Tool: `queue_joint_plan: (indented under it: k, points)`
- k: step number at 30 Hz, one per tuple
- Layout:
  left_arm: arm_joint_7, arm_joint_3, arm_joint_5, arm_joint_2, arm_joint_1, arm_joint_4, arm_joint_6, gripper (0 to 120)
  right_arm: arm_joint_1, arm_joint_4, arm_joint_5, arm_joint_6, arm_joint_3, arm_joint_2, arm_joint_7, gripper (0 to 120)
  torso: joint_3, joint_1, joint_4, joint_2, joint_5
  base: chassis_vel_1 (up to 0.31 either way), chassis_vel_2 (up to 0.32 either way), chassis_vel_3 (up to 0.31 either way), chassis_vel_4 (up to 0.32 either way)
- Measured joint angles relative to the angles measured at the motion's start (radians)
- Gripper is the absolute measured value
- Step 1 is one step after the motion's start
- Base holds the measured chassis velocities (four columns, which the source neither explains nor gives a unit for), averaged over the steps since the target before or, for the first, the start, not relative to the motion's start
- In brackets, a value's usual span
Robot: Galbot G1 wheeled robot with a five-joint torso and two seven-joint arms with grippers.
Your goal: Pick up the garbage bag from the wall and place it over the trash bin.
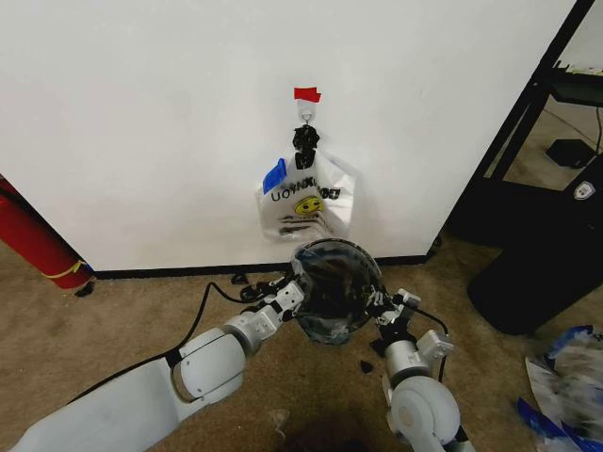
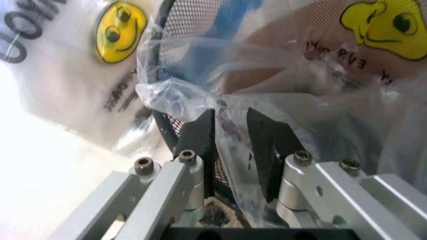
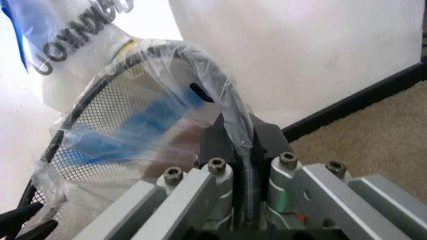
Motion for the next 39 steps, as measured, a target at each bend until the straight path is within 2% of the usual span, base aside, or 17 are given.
queue_joint_plan:
  k: [10, 13, 19, 28, 32, 39]
  points:
    - [-0.006, 0.003, 0.022, -0.006, -0.004, 0.008, 0.047, 11, 0.000, 0.004, 0.001, -0.002, -0.002, 0.000, -0.004, 1, 0.000, 0.000, 0.0000, 0.000, -0.0001, 0.000, 0.000, 0.000, 0.000]
    - [-0.015, 0.004, 0.025, -0.010, -0.005, 0.008, 0.071, 1, -0.002, 0.006, -0.001, -0.003, -0.003, 0.001, -0.006, 1, 0.000, 0.000, 0.0000, 0.000, -0.0001, 0.000, 0.000, 0.000, 0.000]
    - [-0.020, 0.005, 0.021, -0.011, -0.009, 0.007, 0.079, 0, -0.004, 0.006, -0.007, -0.003, -0.003, 0.002, -0.009, 1, 0.000, 0.000, 0.0000, 0.000, -0.0001, 0.000, 0.000, 0.000, 0.000]
    - [-0.051, -0.009, -0.042, -0.012, -0.001, -0.013, 0.074, 0, -0.003, 0.000, -0.010, -0.001, -0.003, 0.005, -0.011, 1, 0.000, 0.000, 0.0000, 0.000, 0.0000, 0.000, 0.000, 0.000, 0.000]
    - [-0.077, -0.055, -0.088, -0.005, 0.020, -0.031, 0.064, 0, 0.002, -0.005, 0.014, -0.001, 0.004, 0.003, -0.002, 1, 0.000, 0.000, 0.0000, 0.000, 0.0000, 0.000, 0.000, 0.000, 0.000]
    - [-0.089, -0.133, -0.102, 0.003, 0.080, -0.036, 0.044, 0, 0.011, -0.014, 0.046, -0.004, 0.010, 0.003, 0.010, 1, 0.000, 0.000, 0.0002, 0.000, -0.0001, 0.000, 0.000, 0.000, 0.000]
